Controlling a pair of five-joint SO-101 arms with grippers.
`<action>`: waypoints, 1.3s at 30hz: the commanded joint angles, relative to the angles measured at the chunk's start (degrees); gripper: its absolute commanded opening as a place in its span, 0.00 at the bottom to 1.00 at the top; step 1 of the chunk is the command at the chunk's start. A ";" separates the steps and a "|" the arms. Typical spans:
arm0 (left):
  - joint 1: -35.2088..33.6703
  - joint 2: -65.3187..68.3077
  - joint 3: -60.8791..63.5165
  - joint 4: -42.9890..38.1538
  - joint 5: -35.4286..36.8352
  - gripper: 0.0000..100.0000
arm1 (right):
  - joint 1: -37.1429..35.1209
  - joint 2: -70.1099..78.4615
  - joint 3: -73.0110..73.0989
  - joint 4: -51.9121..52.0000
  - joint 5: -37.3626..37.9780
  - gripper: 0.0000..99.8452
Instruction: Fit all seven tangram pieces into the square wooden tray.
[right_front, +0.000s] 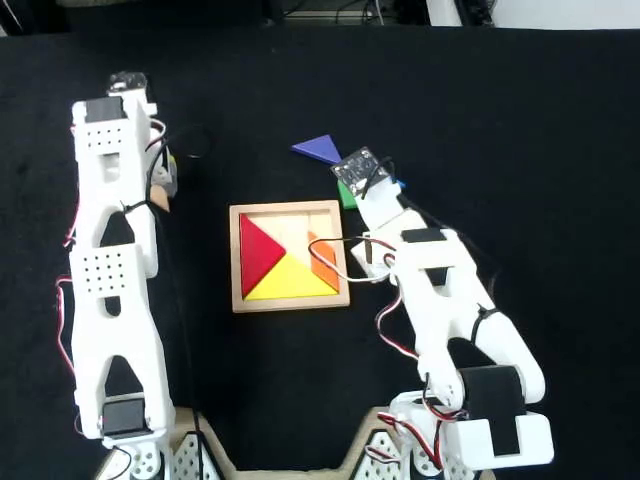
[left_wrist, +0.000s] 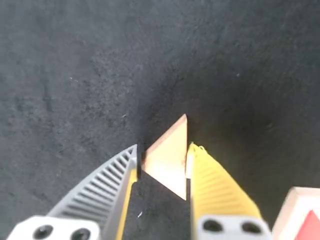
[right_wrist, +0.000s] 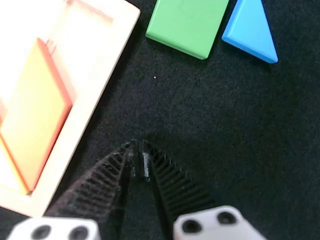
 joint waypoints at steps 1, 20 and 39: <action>2.07 -6.86 -2.15 1.58 1.76 0.13 | 2.20 -0.84 -0.40 -1.05 0.09 0.01; 27.47 -56.62 60.88 -8.44 19.69 0.09 | 12.40 -13.67 8.31 -12.40 -10.64 0.01; 38.37 -54.24 79.69 -34.11 27.08 0.15 | 13.63 -14.20 9.01 -13.63 -10.81 0.01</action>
